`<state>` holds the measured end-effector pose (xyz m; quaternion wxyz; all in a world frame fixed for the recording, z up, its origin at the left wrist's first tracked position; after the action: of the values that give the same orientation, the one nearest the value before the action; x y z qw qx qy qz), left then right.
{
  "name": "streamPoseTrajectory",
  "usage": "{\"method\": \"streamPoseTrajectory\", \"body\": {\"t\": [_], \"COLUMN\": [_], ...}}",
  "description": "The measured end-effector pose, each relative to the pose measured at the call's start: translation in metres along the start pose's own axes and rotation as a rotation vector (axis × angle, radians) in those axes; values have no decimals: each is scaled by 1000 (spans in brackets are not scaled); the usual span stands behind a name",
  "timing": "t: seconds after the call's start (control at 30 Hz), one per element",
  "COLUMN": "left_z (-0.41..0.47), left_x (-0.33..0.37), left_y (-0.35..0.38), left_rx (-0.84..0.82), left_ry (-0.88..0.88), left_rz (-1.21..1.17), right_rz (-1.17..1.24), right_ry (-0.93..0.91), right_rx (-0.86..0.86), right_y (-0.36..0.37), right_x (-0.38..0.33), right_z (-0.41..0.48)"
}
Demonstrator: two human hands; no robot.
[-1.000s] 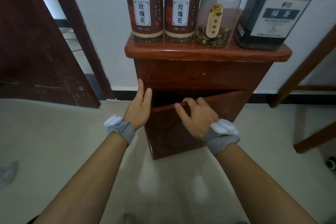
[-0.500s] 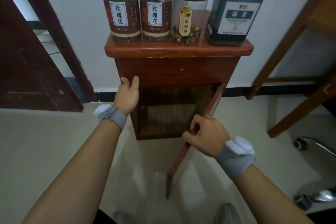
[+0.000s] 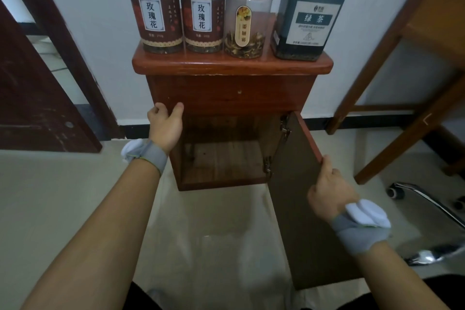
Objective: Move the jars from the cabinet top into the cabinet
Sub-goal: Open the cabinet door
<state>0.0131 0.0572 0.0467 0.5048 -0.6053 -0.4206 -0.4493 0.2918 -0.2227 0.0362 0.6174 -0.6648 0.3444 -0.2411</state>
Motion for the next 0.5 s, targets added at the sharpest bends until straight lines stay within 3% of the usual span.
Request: {"method": "streamPoseTrajectory", "body": {"t": [0.27,0.5], "left_z": [-1,7], "left_x": [2,14], "left_y": [-4,-20], "left_rx": [63,159], "left_ry": [-20,69], "left_rz": [-164,-242], "right_rz": [-40,73], "right_ry": [-12,-245], "right_rx": [64,216], "right_y": [-1,-18], "right_x": [-16,-67], "right_z": [13,41]}}
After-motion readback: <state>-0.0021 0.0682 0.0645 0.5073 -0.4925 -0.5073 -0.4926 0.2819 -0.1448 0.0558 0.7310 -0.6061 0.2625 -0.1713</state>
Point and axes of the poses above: each hand's wrist, its own z-axis towards the middle knuckle, its own y-axis out of the palm, x = y × z, the point moved 7 cm from there along z, towards the middle knuckle, and after that the axes turned 6 degrees about -z, right-handed, at the moved point
